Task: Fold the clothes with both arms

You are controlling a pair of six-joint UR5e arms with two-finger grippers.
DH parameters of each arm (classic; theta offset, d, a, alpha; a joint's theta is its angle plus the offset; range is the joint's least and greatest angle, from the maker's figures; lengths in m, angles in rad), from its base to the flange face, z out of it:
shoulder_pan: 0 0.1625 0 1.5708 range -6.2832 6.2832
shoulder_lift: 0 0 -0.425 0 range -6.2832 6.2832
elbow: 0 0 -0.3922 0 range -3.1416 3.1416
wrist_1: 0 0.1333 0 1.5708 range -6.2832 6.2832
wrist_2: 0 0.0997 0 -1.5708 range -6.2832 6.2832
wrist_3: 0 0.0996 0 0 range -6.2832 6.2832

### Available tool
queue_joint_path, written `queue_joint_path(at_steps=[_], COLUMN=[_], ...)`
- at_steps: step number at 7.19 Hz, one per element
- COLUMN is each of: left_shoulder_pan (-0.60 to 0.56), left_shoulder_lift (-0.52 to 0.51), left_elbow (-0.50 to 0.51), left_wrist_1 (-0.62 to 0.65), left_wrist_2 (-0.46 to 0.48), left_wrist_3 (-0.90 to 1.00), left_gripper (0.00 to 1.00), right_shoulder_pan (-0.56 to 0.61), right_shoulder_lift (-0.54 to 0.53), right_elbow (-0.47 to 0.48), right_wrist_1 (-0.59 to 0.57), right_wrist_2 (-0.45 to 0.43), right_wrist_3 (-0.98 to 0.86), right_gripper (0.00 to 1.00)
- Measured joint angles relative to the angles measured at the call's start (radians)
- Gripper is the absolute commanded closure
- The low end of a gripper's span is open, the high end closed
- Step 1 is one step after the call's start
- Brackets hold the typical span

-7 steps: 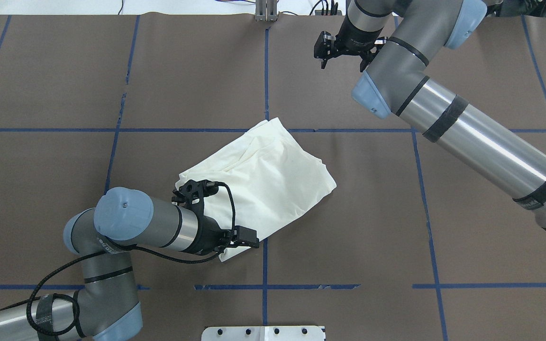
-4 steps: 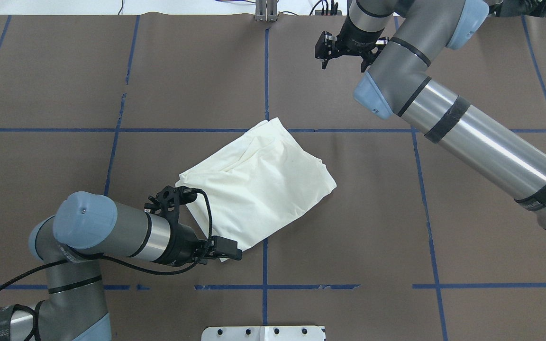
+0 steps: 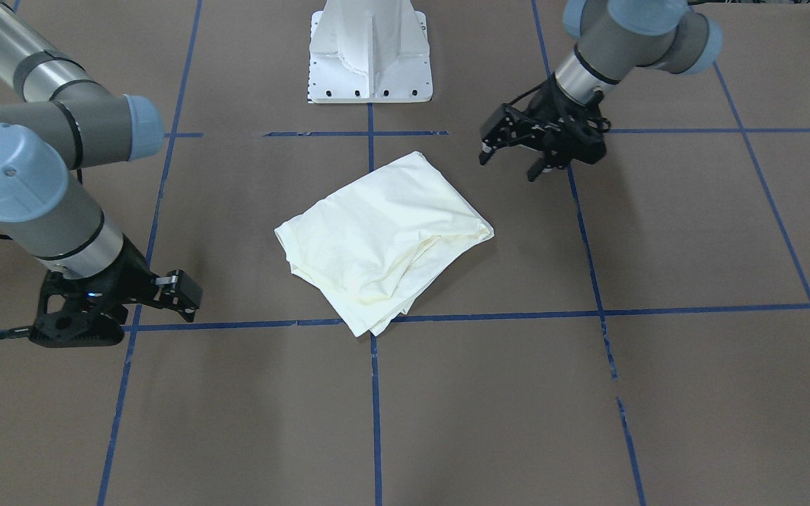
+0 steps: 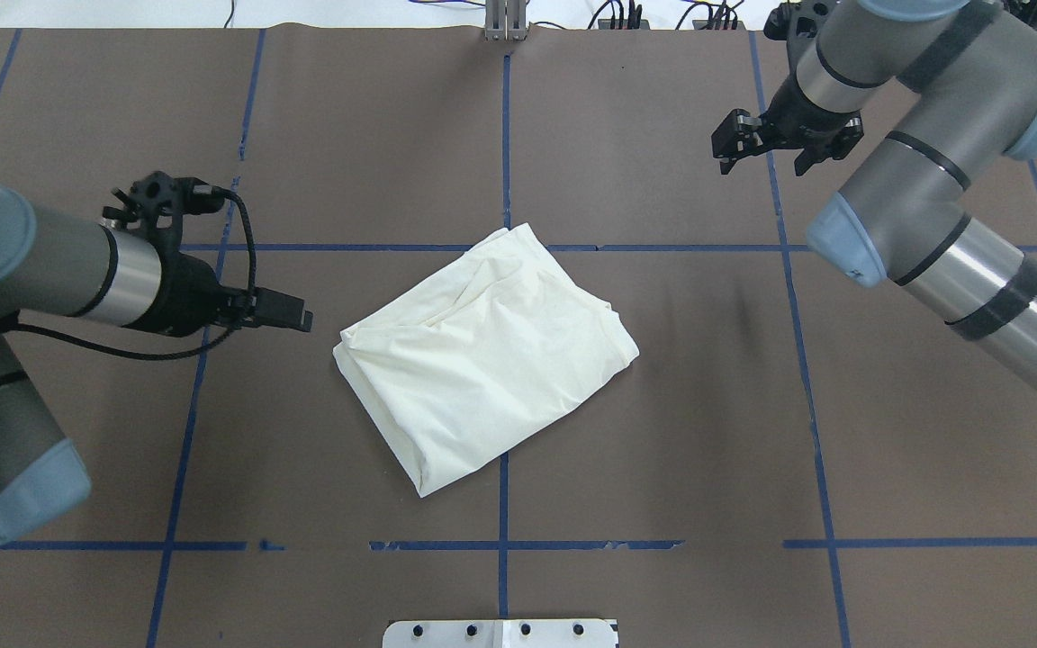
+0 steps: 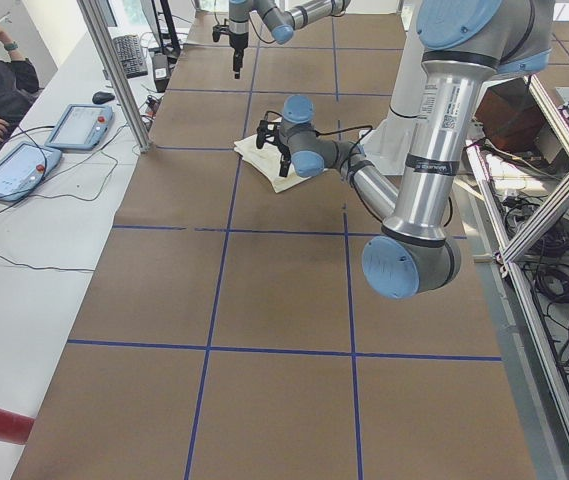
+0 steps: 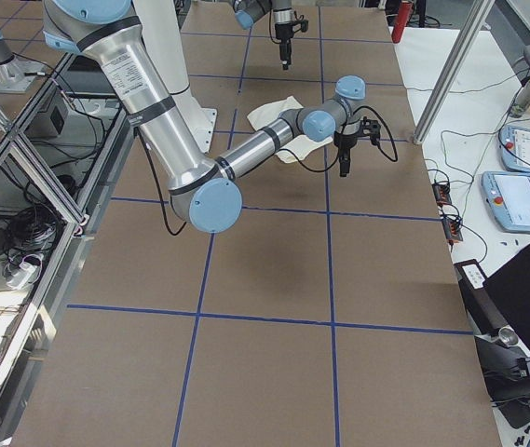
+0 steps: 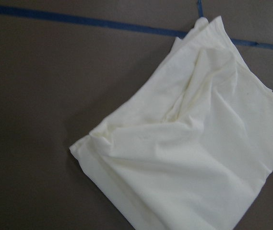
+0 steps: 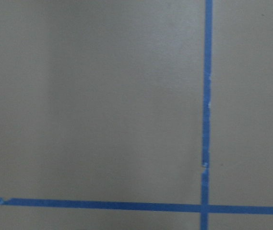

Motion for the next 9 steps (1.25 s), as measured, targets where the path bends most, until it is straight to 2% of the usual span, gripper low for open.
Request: queue_joint_path(at_steps=[2, 4, 7, 8, 9], left_shoulder_pan=[-0.186, -0.403, -0.668, -0.725, -0.755], left_shoulder_lift=[0.024, 0.066, 0.142, 0.188, 0.232], left_elbow=[0.01, 0.097, 0.279, 0.31, 0.336], left_wrist_1=[0.133, 0.192, 0.192, 0.175, 0.13], left_wrist_2=[-0.028, -0.105, -0.163, -0.193, -0.211], left_wrist_3=[0.28, 0.635, 1.112, 1.181, 1.174], left_gripper=[0.0, 0.0, 0.0, 0.0, 0.0], right_shoulder_pan=[0.098, 0.26, 0.476, 0.512, 0.528], right_shoulder_lift=[-0.142, -0.303, -0.481, -0.522, -0.549], right_elbow=[0.075, 0.079, 0.03, 0.026, 0.02], right_wrist_1=[-0.055, -0.064, -0.063, -0.059, -0.054], right_wrist_2=[0.039, 0.11, 0.21, 0.227, 0.236], right_wrist_3=[-0.22, -0.537, -0.92, -0.965, -0.978], right_gripper=[0.0, 0.0, 0.0, 0.0, 0.0])
